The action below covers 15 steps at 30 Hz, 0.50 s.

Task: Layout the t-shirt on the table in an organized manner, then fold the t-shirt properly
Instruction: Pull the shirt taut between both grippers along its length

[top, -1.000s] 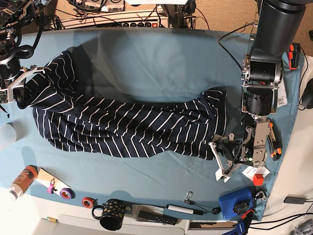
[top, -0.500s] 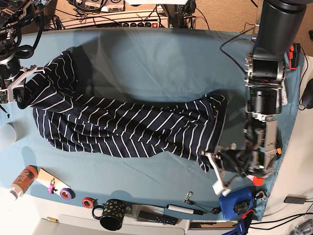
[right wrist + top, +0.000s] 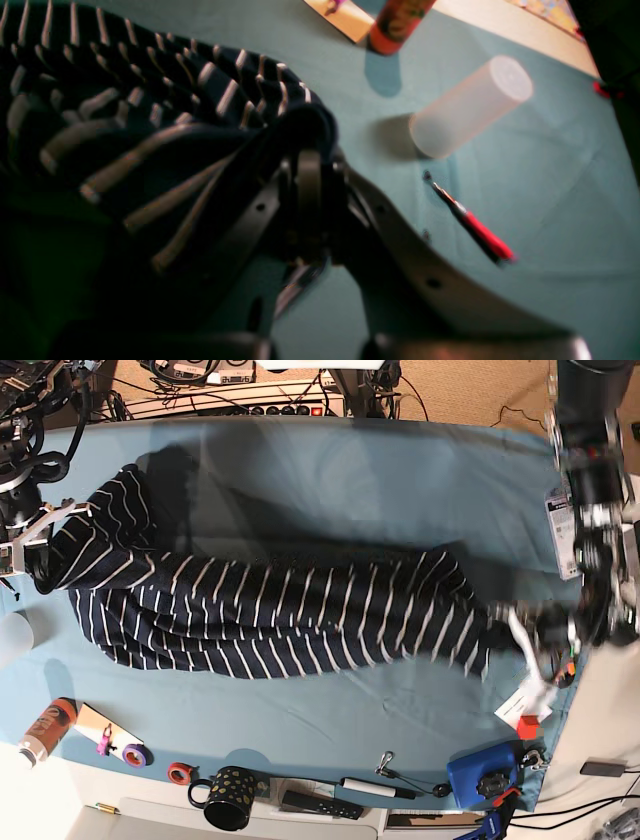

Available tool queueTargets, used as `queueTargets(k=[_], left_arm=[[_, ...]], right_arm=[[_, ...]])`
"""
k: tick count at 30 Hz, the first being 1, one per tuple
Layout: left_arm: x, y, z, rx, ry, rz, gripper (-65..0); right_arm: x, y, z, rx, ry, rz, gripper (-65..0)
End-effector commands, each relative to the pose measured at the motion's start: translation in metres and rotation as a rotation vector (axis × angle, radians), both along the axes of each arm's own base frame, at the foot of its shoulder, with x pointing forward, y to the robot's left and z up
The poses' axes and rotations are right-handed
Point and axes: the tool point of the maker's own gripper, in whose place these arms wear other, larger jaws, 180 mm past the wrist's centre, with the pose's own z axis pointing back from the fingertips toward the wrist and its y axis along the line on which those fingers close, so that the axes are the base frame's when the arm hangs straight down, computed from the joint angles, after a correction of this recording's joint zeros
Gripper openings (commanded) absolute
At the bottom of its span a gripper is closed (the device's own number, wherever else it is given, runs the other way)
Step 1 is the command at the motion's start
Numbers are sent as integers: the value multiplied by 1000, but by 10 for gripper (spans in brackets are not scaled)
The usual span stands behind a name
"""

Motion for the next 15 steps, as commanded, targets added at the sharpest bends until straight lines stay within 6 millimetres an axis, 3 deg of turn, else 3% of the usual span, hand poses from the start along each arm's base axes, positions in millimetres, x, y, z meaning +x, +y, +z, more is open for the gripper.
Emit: queueTargets(k=[1, 9, 14, 15], left_arm=[[0, 3, 17, -26, -63, 6, -650], [-89, 20, -12, -18, -9, 46, -650], [-123, 18, -33, -11, 32, 8, -650], [-127, 17, -35, -12, 30, -1, -608]], right_arm=[[4, 6, 14, -8, -49, 41, -650], [-10, 11, -11, 3, 96, 66, -650], [-17, 10, -19, 4, 132, 64, -650], [-17, 11, -19, 4, 131, 64, -650]])
